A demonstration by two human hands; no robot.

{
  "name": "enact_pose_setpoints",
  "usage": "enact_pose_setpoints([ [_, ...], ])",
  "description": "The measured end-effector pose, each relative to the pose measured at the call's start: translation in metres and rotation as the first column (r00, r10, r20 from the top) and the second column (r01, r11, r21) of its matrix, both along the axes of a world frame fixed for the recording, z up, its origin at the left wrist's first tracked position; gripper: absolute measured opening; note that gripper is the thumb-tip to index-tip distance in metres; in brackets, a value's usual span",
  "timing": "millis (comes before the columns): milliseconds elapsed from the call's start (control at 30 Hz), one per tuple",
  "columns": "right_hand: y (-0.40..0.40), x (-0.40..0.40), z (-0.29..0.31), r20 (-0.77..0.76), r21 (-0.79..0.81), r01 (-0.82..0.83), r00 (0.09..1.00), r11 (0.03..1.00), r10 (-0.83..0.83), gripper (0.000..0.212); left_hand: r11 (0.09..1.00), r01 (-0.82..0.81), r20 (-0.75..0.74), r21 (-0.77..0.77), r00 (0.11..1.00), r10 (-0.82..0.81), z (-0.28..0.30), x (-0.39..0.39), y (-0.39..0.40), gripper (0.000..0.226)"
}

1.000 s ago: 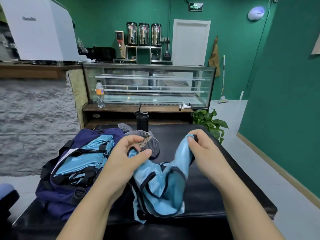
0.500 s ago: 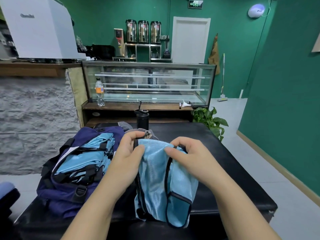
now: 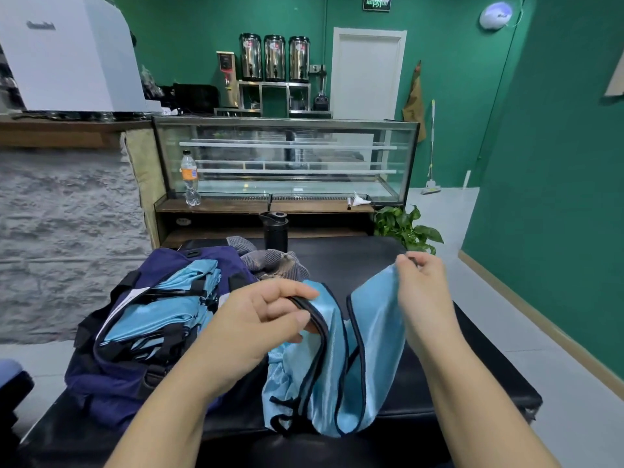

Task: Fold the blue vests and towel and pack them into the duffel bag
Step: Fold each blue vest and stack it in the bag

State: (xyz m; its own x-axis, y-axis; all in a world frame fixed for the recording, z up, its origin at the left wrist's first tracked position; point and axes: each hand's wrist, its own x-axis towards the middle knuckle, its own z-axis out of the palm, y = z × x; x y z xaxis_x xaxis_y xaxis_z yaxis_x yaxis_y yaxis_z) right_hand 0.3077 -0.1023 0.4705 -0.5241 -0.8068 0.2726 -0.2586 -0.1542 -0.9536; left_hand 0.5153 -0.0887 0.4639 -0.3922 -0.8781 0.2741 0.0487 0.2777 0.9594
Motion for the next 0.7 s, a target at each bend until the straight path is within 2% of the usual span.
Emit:
enact_pose_setpoints([
  [67, 0.002, 0.002, 0.003, 0.036, -0.014, 0.01, 0.999, 1.0, -0.009, 0.029, 0.999, 0.048, 0.08, -0.013, 0.996, -0.047, 0.001, -0.006, 0.003, 0.026],
  [133, 0.006, 0.012, 0.006, -0.041, 0.007, -0.071, 0.997, 0.997, 0.072, 0.026, 0.999, 0.043, 0.16, -0.033, 0.986, -0.037, -0.001, -0.014, 0.004, 0.026],
  [200, 0.012, 0.021, 0.009, -0.111, 0.053, -0.265, 0.957, 0.963, 0.27, 0.016, 0.993, -0.01, 0.26, -0.121, 0.965, 0.041, -0.003, -0.021, 0.003, 0.018],
  [267, 0.018, 0.027, 0.01, -0.1, 0.118, -0.448, 0.883, 0.886, 0.459, 0.007, 0.965, -0.097, 0.346, -0.242, 0.921, 0.179, -0.005, -0.026, 0.002, 0.008],
  [367, 0.023, 0.024, 0.011, -0.061, 0.158, -0.537, 0.832, 0.828, 0.551, 0.004, 0.911, -0.197, 0.323, -0.362, 0.89, 0.321, -0.008, -0.025, 0.002, 0.016],
  [500, 0.026, 0.018, 0.013, -0.073, 0.185, -0.631, 0.756, 0.754, 0.65, 0.01, 0.815, -0.23, 0.3, -0.532, 0.849, 0.435, -0.008, -0.02, -0.003, 0.024],
  [700, 0.028, 0.02, 0.011, -0.214, 0.204, -0.611, 0.734, 0.765, 0.644, 0.01, 0.758, -0.219, 0.352, -0.614, 0.784, 0.511, -0.008, -0.02, -0.001, 0.023],
])
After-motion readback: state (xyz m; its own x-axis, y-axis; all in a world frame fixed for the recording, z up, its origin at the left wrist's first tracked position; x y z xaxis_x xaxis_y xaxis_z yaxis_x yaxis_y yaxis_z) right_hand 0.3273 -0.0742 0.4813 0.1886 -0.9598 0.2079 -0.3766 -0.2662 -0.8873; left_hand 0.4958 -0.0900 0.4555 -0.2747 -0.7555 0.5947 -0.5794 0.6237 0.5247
